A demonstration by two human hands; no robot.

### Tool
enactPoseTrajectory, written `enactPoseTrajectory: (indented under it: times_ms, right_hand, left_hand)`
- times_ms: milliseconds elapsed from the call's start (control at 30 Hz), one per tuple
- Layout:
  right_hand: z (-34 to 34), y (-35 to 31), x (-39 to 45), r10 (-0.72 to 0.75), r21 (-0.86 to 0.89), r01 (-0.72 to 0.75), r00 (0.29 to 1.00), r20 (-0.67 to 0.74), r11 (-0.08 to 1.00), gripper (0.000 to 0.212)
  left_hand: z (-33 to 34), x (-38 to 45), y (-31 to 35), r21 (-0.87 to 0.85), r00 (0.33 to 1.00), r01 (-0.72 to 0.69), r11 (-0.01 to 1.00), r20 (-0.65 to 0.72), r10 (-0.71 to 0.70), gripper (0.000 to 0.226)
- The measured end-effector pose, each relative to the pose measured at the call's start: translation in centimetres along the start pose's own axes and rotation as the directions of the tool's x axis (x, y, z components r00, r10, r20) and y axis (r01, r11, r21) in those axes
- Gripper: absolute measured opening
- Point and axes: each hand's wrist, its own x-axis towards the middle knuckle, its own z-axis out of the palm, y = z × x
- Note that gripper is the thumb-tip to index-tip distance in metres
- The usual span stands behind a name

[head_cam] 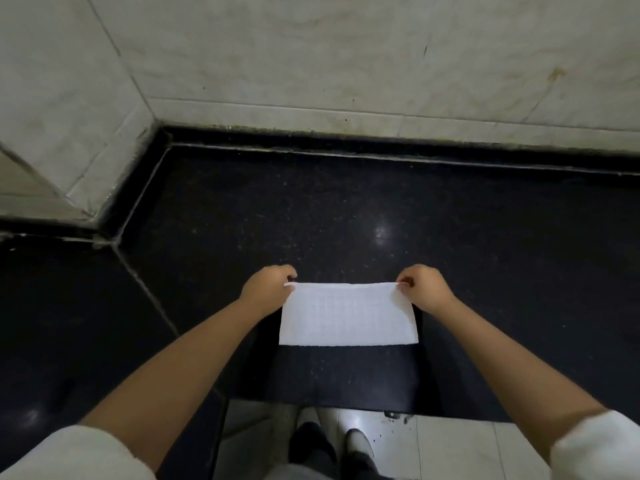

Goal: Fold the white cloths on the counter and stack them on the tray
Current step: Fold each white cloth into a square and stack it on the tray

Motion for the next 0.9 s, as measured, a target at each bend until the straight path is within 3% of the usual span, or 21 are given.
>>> enactPoseTrajectory:
  times_ms: [233, 367, 467, 533, 633, 700, 767, 833, 900]
  right_hand:
    - [2.3, 0.6, 0.3, 0.008, -0.080, -0.013, 0.998, -0.058, 0.997, 0.024]
    - [2.4, 0.7, 0.7, 0.006, -0.140, -0.005, 1.000, 0.003, 0.990, 0.031]
    - [1.9, 0.6, 1.2, 0.010, -0.206, 0.010, 0.996, 0.094, 0.978, 0.028]
    - [0.4, 0.0, 1.4, -0.049, -0.249, 0.074, 0.994, 0.102, 0.966, 0.027]
    - [-3.7, -1.0, 1.3, -0.229, -0.224, 0.190, 0.960, -0.162, 0.956, 0.040]
    - [-6.0, -1.1, 0.2, -0.316, -0.178, 0.264, 0.852, -0.417, 0.948, 0.031]
    - [-6.8, -0.9, -1.2, -0.379, -0.183, 0.336, 0.745, -0.549, 0.924, 0.023]
    - [-5.7, -0.4, -2.3, -0.398, -0.189, 0.355, 0.731, -0.555, 0.916, 0.024]
    - [-2.9, 1.0, -3.3, -0.369, -0.210, 0.304, 0.789, -0.492, 0.929, 0.025]
  left_hand:
    - [2.3, 2.2, -1.5, 0.108, 0.995, -0.093, 0.990, -0.031, 0.097, 0.022]
    - [2.5, 2.3, -1.5, 0.248, 0.990, -0.140, 0.959, 0.053, 0.131, 0.039]
    - [2.5, 2.2, -1.0, 0.358, 0.986, -0.157, 0.920, 0.106, 0.127, 0.030]
    - [1.5, 2.2, -0.2, 0.353, 0.980, -0.198, 0.914, 0.056, 0.191, 0.024]
    - [-2.0, 2.8, 0.9, 0.246, 0.914, -0.303, 0.921, -0.199, 0.354, 0.033]
    - [-4.7, 2.5, 1.8, 0.245, 0.837, -0.357, 0.901, -0.345, 0.426, 0.035]
    - [-6.2, 2.0, 2.8, 0.337, 0.744, -0.399, 0.853, -0.425, 0.516, 0.029]
    - [-5.6, 1.3, 3.0, 0.419, 0.752, -0.400, 0.815, -0.358, 0.554, 0.027]
    - [-2.6, 0.2, 2.7, 0.479, 0.812, -0.396, 0.784, -0.216, 0.542, 0.024]
